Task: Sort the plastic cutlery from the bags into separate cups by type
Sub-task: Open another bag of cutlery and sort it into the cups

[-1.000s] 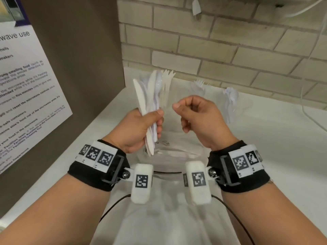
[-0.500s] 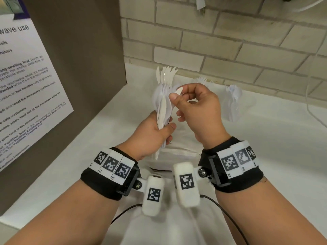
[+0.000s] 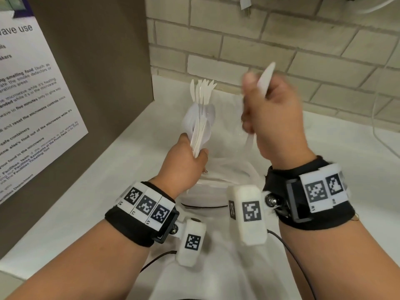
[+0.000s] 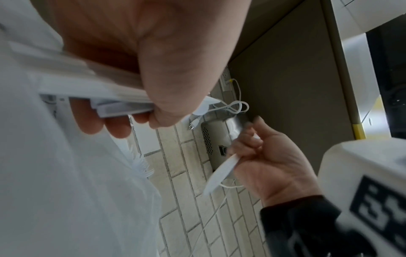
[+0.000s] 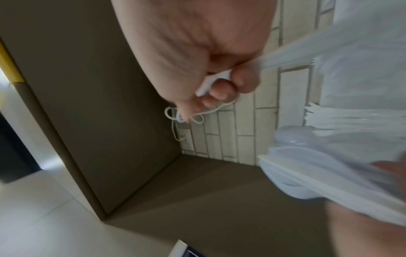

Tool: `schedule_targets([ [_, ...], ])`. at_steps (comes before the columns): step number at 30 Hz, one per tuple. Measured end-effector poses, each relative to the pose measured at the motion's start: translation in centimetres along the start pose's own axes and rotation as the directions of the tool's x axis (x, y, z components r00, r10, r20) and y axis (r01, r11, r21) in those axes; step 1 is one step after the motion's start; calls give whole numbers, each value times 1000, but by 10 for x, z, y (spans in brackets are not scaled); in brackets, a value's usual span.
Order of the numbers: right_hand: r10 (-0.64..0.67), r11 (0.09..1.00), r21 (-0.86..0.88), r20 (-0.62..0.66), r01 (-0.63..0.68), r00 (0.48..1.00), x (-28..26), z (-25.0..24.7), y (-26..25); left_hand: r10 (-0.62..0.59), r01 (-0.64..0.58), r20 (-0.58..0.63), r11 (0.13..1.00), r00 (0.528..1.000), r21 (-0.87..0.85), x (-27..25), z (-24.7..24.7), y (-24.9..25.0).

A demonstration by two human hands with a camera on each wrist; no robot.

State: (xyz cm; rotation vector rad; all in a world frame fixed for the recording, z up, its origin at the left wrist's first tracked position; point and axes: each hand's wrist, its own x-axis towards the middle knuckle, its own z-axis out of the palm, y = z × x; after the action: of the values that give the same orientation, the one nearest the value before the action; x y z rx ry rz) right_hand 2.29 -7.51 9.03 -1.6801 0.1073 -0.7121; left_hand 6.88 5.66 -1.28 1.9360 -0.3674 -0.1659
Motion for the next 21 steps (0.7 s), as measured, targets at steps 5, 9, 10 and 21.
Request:
schedule_targets([
  [5,88,897,-442,169,-5,982,-16,15,24,16,-13,-53,998,998,69,4,0,4],
  [9,54,816,-576,169,55,984,-18,26,31,64,-53,-90,992,994,115,2,5,5],
  [10,47,822,-566,177,63,983,-19,28,31,70,-60,-96,992,993,108,1,6,4],
  [21,92,981,-187,256,-44,962,-29,34,31,96,-115,-110,978,989,-176,-1,5,5],
])
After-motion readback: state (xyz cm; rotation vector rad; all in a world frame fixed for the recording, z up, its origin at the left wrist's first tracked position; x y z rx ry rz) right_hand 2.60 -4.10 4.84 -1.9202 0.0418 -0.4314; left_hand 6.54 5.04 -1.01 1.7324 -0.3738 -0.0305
